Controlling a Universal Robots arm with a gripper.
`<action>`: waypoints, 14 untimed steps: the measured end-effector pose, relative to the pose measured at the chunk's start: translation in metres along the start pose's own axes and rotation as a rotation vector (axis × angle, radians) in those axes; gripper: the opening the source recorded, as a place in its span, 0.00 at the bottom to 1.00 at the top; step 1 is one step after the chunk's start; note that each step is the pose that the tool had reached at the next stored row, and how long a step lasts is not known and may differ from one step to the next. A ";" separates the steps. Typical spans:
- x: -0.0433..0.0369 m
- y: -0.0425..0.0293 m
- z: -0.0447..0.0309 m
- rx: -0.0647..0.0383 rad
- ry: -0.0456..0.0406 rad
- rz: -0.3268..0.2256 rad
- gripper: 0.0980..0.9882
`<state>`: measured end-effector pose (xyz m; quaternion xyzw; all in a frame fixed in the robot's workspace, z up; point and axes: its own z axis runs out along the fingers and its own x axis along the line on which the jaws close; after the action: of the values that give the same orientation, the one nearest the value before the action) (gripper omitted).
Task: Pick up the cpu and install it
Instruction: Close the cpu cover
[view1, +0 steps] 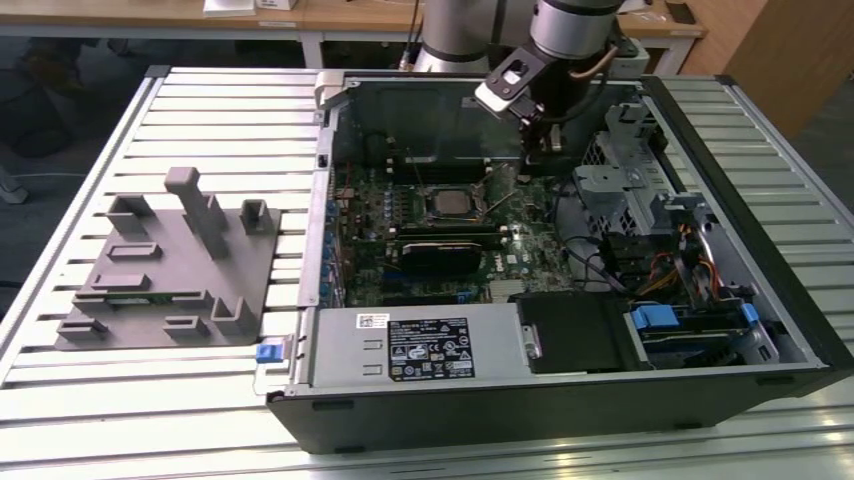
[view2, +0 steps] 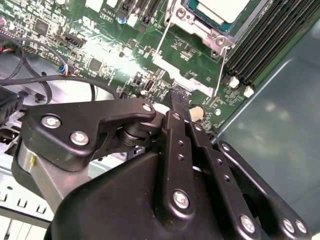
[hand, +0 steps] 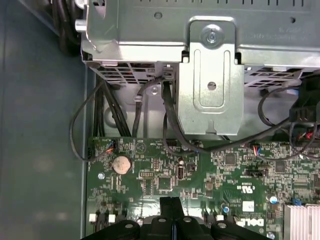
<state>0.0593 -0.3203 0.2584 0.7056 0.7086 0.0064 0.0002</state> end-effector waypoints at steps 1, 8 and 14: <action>0.0001 0.0004 0.0018 0.000 -0.0001 0.000 0.01; 0.0012 0.0015 0.0140 0.003 0.0000 0.000 0.01; 0.0015 -0.0010 0.0156 0.003 -0.0002 0.000 0.01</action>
<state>0.0584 -0.3187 0.2428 0.7056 0.7086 0.0052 -0.0008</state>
